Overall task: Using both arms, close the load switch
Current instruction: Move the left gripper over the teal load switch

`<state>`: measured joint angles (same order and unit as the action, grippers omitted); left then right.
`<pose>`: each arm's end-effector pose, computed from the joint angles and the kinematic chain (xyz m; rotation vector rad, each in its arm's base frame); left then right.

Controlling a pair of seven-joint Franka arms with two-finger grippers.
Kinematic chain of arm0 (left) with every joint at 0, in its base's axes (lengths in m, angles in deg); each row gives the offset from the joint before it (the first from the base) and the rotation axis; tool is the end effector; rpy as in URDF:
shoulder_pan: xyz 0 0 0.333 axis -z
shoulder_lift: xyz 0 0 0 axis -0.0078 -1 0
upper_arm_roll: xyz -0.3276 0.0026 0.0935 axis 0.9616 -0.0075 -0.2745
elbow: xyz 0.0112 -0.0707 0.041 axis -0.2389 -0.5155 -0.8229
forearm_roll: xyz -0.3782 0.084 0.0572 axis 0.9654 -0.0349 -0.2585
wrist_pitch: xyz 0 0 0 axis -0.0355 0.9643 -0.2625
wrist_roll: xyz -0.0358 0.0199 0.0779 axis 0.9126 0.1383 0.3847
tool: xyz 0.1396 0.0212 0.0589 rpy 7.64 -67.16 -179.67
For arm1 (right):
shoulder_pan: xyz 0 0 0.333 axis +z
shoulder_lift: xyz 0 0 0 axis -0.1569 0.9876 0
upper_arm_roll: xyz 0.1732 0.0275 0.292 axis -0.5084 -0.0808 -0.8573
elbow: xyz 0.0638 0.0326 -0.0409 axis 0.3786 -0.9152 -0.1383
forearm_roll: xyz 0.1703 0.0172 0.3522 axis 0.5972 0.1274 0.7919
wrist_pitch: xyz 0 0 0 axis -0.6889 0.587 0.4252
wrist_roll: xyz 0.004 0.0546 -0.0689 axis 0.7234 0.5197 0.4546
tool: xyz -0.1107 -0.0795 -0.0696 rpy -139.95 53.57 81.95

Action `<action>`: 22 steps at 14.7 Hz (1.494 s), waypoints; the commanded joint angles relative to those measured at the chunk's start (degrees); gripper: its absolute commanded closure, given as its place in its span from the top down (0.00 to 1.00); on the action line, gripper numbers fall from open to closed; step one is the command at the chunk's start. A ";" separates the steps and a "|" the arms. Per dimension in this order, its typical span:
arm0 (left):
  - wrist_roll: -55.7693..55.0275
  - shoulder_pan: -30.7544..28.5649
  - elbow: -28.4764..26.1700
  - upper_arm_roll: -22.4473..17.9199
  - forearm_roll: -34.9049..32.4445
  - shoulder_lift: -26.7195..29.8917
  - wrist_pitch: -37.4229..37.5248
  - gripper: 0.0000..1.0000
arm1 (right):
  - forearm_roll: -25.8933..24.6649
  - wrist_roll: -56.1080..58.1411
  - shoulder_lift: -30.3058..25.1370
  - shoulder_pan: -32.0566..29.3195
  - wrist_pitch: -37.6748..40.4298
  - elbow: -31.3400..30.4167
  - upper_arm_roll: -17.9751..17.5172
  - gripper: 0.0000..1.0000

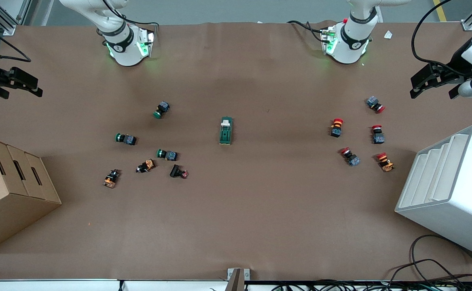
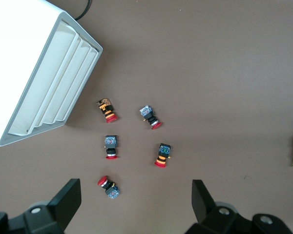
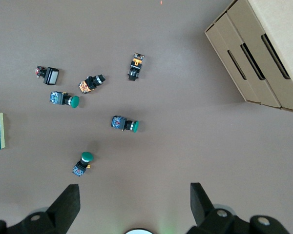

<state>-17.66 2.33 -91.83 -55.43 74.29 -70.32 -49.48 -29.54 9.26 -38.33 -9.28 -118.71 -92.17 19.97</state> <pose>0.5275 -0.0586 0.6362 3.1389 -0.0506 0.0619 0.4995 -0.0387 0.5938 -3.0977 -0.0424 0.0994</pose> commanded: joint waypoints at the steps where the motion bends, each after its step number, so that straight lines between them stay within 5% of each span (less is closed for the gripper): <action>1: -0.31 0.30 1.06 0.19 -0.11 -0.23 0.62 1.00 | -0.70 0.26 -1.88 -0.45 -0.24 -2.04 -0.43 1.00; 6: -0.58 2.13 0.88 1.68 0.50 -1.28 -0.34 1.00 | -0.70 0.17 -1.88 -0.44 -0.15 -2.04 -0.43 1.00; 10: -8.56 2.67 -2.27 9.31 0.06 -2.96 -5.77 1.00 | -0.70 0.17 -1.71 -0.62 0.55 -0.55 -0.25 1.00; 17: -40.61 4.25 -11.92 25.57 -2.81 -6.74 -22.90 1.00 | 0.01 0.79 7.25 -1.15 0.20 2.88 1.06 1.00; 22: -60.12 14.34 -16.96 27.88 -10.90 -11.46 -31.36 1.00 | 0.97 -5.32 10.16 -0.36 0.02 1.92 1.86 1.00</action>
<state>-70.71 13.18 -108.05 -27.56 67.22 -79.91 -78.26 -29.49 8.34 -28.01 -9.56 -119.44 -90.89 21.99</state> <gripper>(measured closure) 0.000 0.000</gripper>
